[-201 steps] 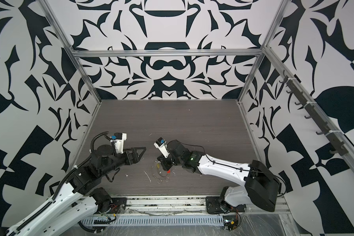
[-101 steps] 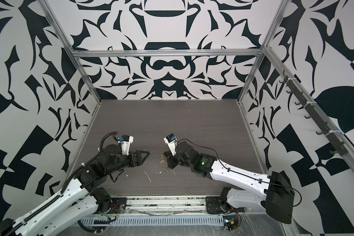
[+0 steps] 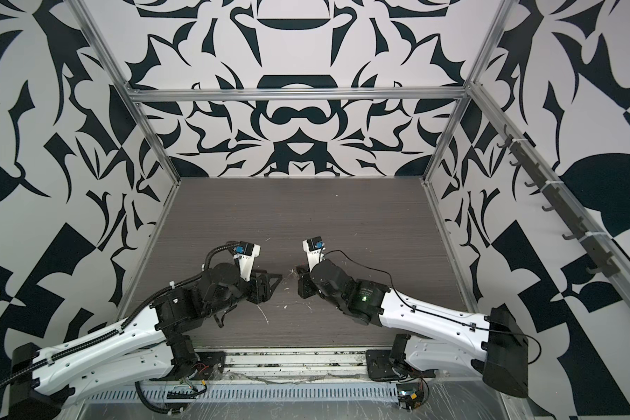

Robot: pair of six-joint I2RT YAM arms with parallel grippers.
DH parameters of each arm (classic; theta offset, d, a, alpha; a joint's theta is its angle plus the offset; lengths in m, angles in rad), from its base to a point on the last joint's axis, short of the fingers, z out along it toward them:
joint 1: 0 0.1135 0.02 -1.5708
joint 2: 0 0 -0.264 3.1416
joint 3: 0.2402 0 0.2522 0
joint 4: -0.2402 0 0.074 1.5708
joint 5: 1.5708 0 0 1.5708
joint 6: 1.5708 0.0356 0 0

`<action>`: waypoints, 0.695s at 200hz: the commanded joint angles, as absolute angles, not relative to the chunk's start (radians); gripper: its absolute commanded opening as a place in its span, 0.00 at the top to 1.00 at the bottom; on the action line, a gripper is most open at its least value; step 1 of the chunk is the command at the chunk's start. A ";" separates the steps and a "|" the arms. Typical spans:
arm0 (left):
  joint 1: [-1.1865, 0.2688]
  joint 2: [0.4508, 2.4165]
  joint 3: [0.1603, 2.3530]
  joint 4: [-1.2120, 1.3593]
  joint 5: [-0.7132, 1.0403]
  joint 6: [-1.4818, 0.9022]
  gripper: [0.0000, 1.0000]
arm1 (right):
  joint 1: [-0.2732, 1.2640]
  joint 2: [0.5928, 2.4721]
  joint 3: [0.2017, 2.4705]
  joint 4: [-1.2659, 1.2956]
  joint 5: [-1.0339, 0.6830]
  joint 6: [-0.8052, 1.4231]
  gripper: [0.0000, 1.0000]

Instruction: Remove the keys from the keyring

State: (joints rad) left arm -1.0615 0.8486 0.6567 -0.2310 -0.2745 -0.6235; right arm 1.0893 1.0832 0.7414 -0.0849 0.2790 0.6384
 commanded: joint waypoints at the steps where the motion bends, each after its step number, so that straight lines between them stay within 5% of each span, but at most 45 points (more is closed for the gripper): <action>1: -1.121 0.853 0.677 -0.165 -0.409 -0.511 0.34 | 1.100 1.057 0.778 -0.055 0.376 0.717 1.00; 72: -1.187 0.926 0.632 0.033 -0.440 -0.326 0.25 | 1.127 1.033 0.769 -0.010 0.458 0.848 1.00; 114: -1.256 1.004 0.640 0.115 -0.576 -0.192 0.41 | 1.142 1.028 0.760 0.022 0.493 0.915 1.00; 139: -1.329 1.058 0.646 0.151 -0.686 -0.088 0.38 | 1.143 1.023 0.758 0.035 0.494 0.936 1.00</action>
State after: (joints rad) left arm -1.2770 1.0210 0.6449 0.0753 -0.5507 -0.2157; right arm 1.1389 1.0496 0.7410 -0.0319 0.4519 0.8886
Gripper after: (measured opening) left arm 0.601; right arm 0.043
